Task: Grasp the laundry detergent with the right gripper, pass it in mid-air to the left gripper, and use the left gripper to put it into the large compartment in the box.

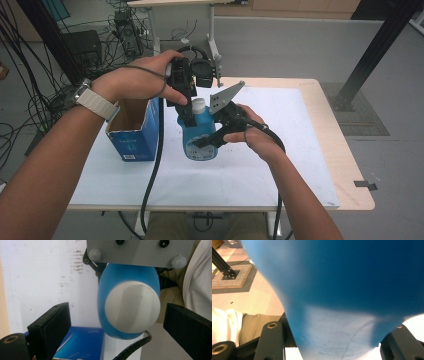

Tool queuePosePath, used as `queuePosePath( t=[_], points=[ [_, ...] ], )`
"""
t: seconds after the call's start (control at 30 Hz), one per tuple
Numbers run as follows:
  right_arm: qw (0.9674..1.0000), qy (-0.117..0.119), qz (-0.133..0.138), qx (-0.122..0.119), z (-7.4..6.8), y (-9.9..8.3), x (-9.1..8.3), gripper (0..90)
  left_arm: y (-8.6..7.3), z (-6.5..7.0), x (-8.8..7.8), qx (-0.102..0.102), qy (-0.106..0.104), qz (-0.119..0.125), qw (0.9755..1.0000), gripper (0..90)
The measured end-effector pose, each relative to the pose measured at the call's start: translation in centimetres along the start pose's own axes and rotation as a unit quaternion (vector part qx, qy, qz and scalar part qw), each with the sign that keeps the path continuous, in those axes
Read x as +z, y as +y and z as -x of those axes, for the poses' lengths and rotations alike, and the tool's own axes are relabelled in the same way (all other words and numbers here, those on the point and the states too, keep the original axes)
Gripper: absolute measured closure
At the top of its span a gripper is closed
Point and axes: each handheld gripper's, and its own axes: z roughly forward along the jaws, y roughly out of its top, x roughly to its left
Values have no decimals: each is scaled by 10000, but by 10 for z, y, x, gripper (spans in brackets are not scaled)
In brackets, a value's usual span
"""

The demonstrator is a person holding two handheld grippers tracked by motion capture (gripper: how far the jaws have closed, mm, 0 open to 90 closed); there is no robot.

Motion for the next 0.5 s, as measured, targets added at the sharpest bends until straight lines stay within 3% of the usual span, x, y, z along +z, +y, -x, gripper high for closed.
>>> queuePosePath(
  t=[0.5],
  points=[
    [10000,6,-2,-22,-1,3,-1,441,0,1,4,8,10,44,10000,80]
  ],
)
